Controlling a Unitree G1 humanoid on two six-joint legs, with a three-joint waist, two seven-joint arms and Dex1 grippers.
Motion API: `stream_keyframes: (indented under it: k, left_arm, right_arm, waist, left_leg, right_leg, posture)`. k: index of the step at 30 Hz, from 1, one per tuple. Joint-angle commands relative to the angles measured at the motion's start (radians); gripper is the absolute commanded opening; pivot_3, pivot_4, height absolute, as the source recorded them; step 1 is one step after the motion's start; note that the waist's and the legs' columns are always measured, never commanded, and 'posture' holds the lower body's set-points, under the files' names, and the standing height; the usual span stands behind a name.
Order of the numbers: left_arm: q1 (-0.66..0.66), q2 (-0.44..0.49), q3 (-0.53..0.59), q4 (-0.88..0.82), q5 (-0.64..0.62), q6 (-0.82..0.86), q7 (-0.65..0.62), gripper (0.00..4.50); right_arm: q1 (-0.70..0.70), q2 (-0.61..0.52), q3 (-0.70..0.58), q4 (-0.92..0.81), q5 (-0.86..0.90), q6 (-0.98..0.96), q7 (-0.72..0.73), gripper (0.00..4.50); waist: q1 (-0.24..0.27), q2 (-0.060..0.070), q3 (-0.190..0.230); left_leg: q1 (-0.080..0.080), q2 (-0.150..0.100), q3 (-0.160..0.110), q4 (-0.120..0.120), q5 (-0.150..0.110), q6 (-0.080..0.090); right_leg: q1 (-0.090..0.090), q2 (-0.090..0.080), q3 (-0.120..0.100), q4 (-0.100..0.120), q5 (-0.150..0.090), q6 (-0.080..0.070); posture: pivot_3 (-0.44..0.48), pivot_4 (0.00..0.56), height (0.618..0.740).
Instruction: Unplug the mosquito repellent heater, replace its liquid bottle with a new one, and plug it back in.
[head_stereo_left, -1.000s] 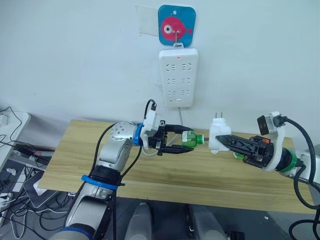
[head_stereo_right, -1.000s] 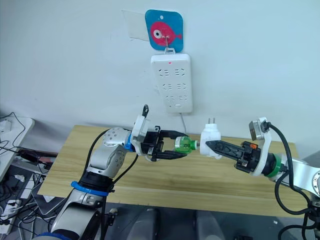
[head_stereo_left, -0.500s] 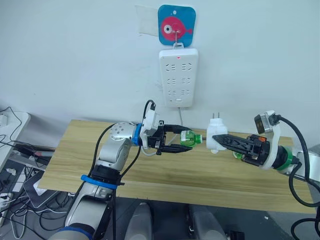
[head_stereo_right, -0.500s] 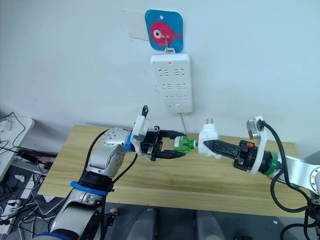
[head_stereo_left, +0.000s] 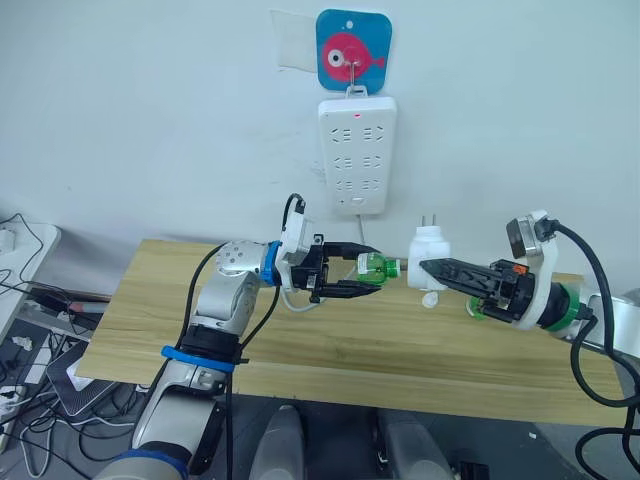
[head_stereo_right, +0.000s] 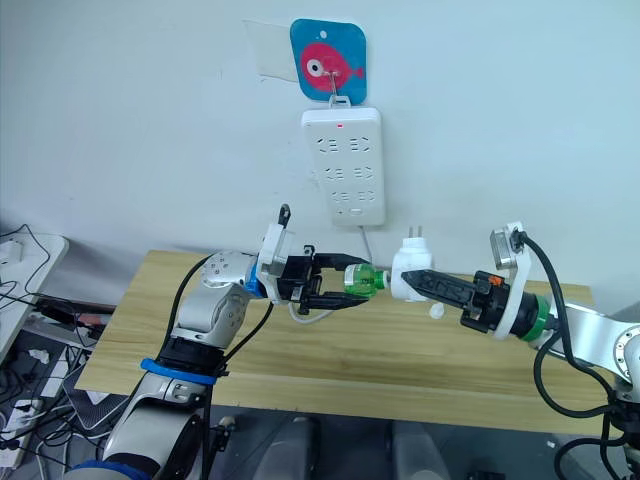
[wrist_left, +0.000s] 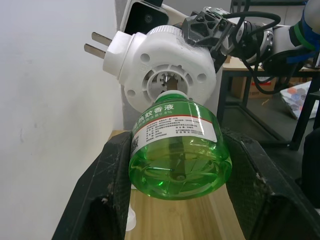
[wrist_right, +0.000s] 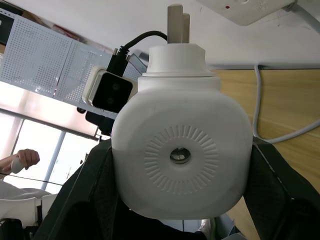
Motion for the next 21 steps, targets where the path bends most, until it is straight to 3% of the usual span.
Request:
stream_keyframes:
  k: [1,21]
  left_arm:
    - [-0.027,-0.030,-0.032,-0.021,0.007,-0.020,-0.005,2.23]
    - [-0.030,-0.030,-0.033,-0.015,0.014,-0.028,-0.020,2.23]
  right_arm:
    - [-0.032,0.016,0.029,-0.070,0.028,0.015,0.010,2.96]
    - [0.063,-0.082,0.000,-0.043,0.028,0.072,0.147,2.96]
  waist:
    - [0.001,0.000,0.000]
    - [0.001,0.000,0.000]
  left_leg:
    - [0.000,0.000,0.000,0.000,0.000,0.000]
    - [0.000,0.000,0.000,0.000,0.000,0.000]
  right_leg:
    - [0.000,0.000,0.000,0.000,0.000,0.000]
    - [0.000,0.000,0.000,0.000,0.000,0.000]
  posture:
    - [0.013,0.223,0.740]
    - [0.011,0.222,0.740]
